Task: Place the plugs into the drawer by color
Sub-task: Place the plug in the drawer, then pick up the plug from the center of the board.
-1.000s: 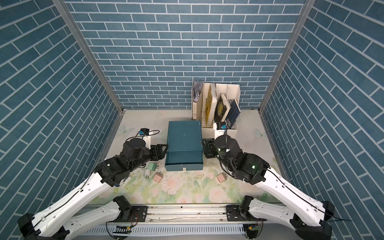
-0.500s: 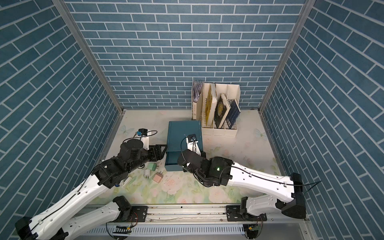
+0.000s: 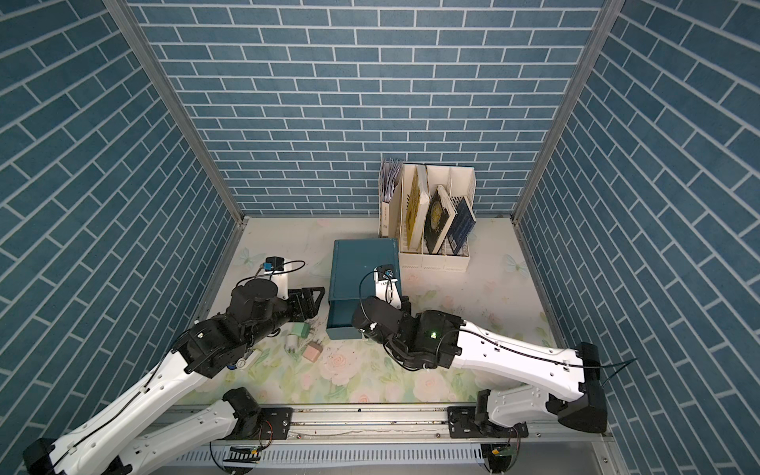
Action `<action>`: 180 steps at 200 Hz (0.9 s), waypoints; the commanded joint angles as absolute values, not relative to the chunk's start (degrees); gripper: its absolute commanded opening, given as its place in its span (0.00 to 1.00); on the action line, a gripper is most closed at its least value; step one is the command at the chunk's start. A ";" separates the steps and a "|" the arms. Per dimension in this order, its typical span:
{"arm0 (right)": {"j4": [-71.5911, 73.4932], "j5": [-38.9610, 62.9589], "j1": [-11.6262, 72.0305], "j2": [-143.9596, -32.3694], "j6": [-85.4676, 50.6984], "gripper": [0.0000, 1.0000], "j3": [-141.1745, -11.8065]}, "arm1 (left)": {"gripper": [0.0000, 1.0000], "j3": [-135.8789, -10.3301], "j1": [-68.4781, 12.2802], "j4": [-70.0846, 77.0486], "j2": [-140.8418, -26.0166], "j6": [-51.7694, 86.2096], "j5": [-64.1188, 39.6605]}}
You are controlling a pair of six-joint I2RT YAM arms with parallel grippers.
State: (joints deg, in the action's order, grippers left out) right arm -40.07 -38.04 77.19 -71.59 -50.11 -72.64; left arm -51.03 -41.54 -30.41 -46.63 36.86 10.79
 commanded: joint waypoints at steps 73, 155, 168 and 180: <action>-41.61 -41.97 77.94 -60.22 -56.15 0.62 -66.91 | 0.88 -38.93 -38.60 -31.31 -53.27 43.42 22.88; -40.62 -41.66 77.90 -56.37 -57.57 0.56 -62.96 | 0.80 -33.82 -30.92 -21.20 -63.97 41.97 15.02; -40.59 -41.79 77.87 -55.95 -57.56 0.56 -62.44 | 0.78 -33.04 -30.35 -19.80 -64.64 41.99 14.18; -40.76 -41.95 77.90 -55.57 -58.00 0.55 -61.90 | 0.78 -32.61 -30.07 -19.21 -65.44 42.47 13.38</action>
